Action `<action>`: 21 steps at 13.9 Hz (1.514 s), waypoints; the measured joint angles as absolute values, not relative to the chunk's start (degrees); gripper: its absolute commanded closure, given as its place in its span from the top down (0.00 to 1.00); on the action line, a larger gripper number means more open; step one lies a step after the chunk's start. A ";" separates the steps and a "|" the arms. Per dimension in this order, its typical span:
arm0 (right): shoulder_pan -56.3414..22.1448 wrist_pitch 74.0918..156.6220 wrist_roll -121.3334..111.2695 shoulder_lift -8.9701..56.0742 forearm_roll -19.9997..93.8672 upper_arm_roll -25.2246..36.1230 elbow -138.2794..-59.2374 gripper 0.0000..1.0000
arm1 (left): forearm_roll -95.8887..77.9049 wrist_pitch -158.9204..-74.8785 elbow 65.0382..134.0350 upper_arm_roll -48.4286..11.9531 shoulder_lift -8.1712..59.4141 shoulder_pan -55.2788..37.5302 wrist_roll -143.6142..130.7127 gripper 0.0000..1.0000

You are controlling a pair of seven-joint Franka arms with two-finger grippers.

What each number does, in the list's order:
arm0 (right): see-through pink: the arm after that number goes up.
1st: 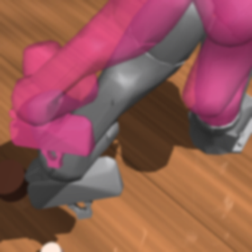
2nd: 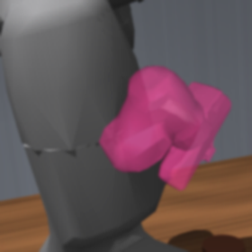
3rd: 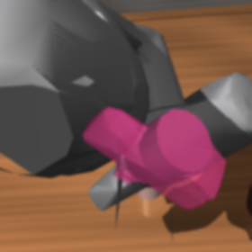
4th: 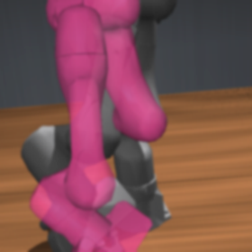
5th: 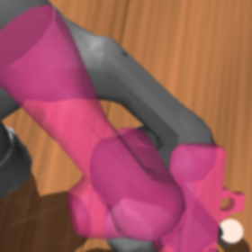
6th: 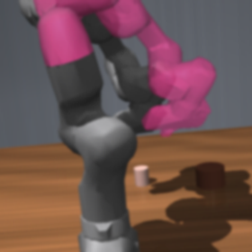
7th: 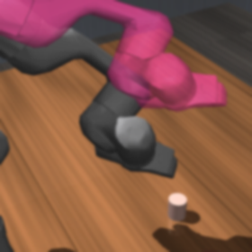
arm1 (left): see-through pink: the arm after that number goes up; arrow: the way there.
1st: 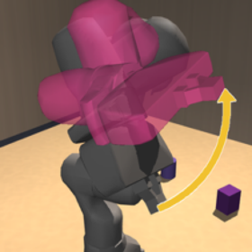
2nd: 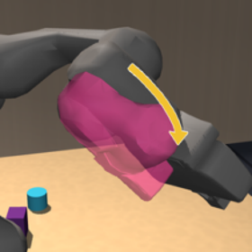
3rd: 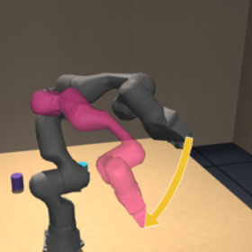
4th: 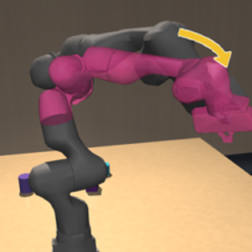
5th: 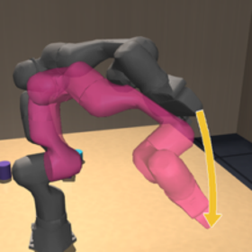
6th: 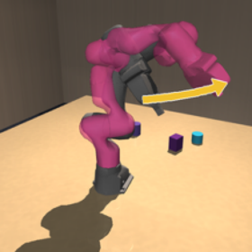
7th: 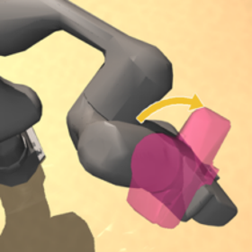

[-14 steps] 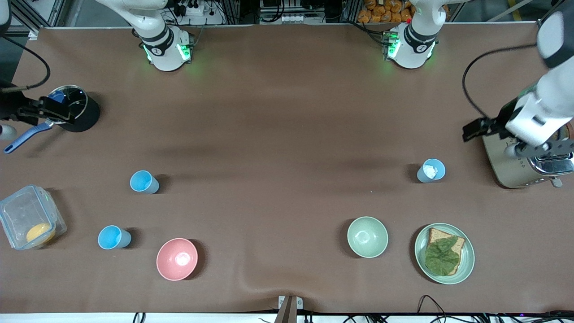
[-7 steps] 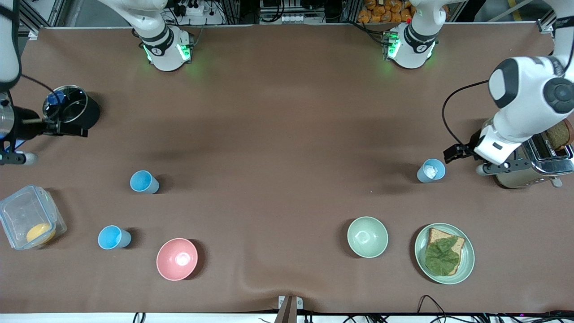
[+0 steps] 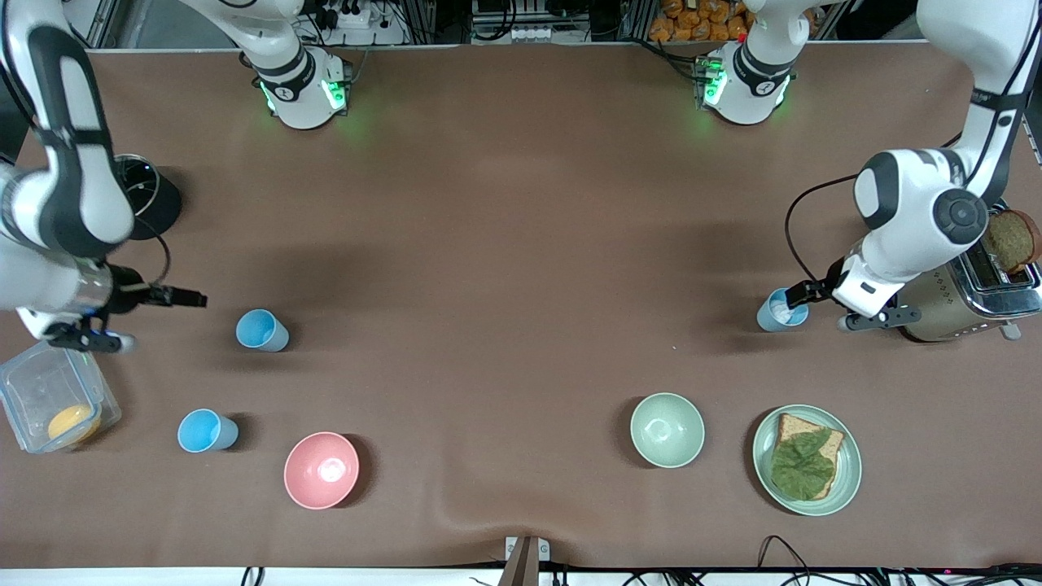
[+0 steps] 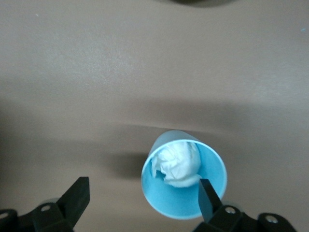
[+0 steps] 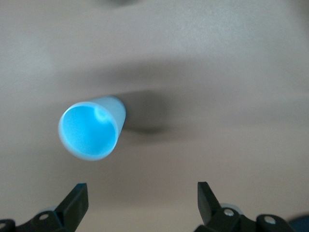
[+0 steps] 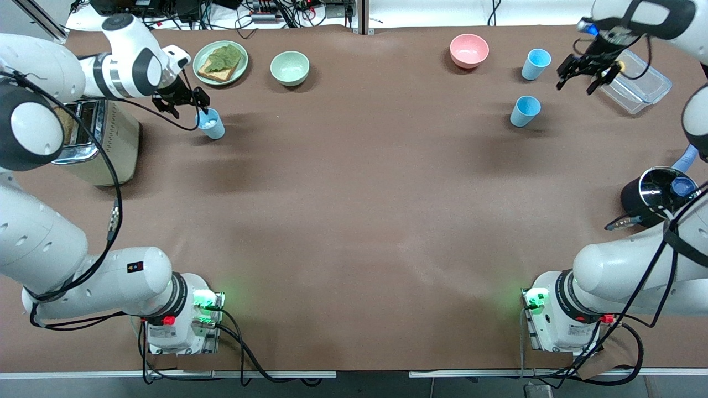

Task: Stack blue cups with both arms
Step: 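Grasp and lift the blue cups with the right and left grippers, then carry both held cups toward each other over the table middle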

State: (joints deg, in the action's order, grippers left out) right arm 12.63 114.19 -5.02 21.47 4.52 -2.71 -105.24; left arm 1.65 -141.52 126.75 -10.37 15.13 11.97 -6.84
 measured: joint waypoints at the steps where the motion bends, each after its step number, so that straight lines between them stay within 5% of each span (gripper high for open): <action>1: 12.67 116.49 -5.02 23.64 4.58 -2.60 -105.26 1.00 | 1.84 -141.84 126.68 -10.34 16.11 12.50 -6.82 0.55; 3: 12.65 120.79 -5.02 26.47 4.93 -2.60 -105.39 1.00 | 1.94 -142.06 126.34 -10.32 17.68 13.17 -6.76 0.00; 11: 10.62 127.21 -1.64 27.47 8.08 -3.04 -109.30 1.00 | 1.94 -141.64 124.45 -14.04 18.19 12.56 -6.99 0.00; 12: 10.33 129.41 -1.55 27.47 8.50 -3.06 -110.68 0.92 | 1.94 -141.02 123.97 -16.06 18.13 12.44 -8.36 0.00; 13: 9.84 131.71 -1.17 27.48 8.88 -3.07 -112.11 0.42 | 1.93 -140.20 123.29 -18.56 18.10 12.32 -11.07 0.00; 14: 9.26 133.63 -0.26 27.49 8.95 -3.08 -113.40 0.10 | 1.93 -139.54 122.55 -21.55 18.10 12.19 -15.19 0.00; 15: 8.72 134.72 0.47 27.49 8.97 -3.08 -114.27 0.00 | 1.93 -139.18 121.78 -24.54 18.09 11.81 -20.00 0.00; 21: 8.20 135.13 1.97 27.21 9.08 -2.96 -114.70 0.00 | 1.94 -138.71 116.26 -28.98 19.88 -4.37 -50.76 0.00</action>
